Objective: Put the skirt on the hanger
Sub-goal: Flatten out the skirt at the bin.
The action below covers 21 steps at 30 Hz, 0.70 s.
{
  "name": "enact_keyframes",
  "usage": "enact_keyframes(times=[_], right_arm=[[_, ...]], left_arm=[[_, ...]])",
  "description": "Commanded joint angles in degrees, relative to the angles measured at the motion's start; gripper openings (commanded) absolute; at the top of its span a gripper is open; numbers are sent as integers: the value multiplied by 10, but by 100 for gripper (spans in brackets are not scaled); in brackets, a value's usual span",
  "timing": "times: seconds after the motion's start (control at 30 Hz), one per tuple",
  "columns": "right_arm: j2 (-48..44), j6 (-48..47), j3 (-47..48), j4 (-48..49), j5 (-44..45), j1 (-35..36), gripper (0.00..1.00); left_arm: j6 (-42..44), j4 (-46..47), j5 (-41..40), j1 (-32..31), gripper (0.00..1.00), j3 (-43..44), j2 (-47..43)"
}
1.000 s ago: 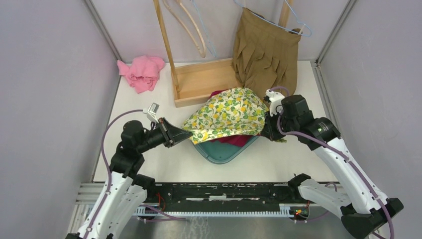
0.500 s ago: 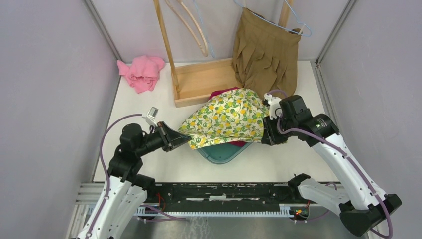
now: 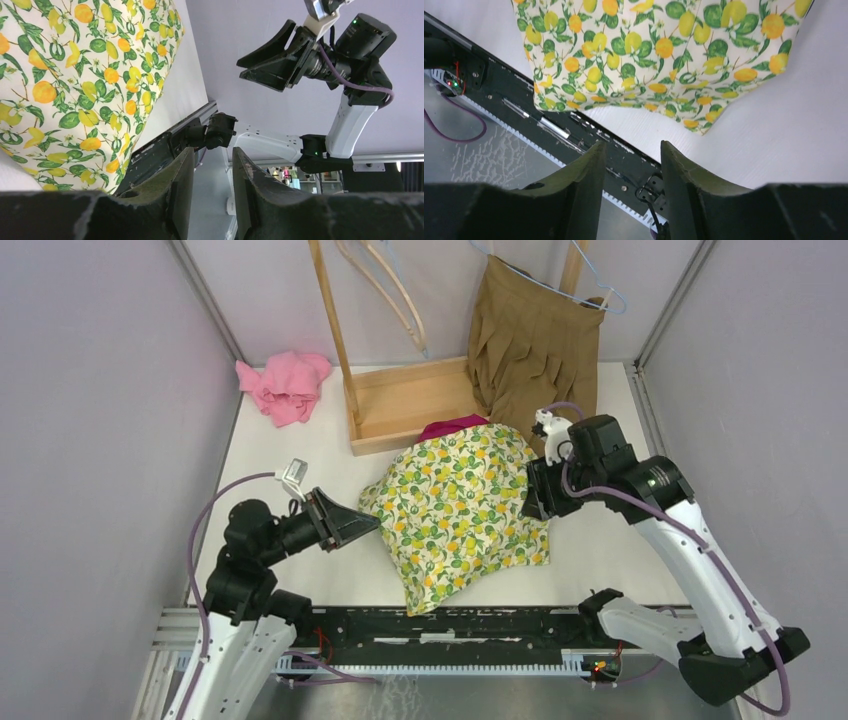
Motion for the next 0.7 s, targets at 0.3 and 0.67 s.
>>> enact_keyframes(times=[0.3,0.67], right_arm=[[270,75,304,235,48,-2,65],[548,64,645,440,80,-8,72]], left_arm=[[61,6,-46,3,99,-26,64],[98,19,-45,2,99,-27,61]])
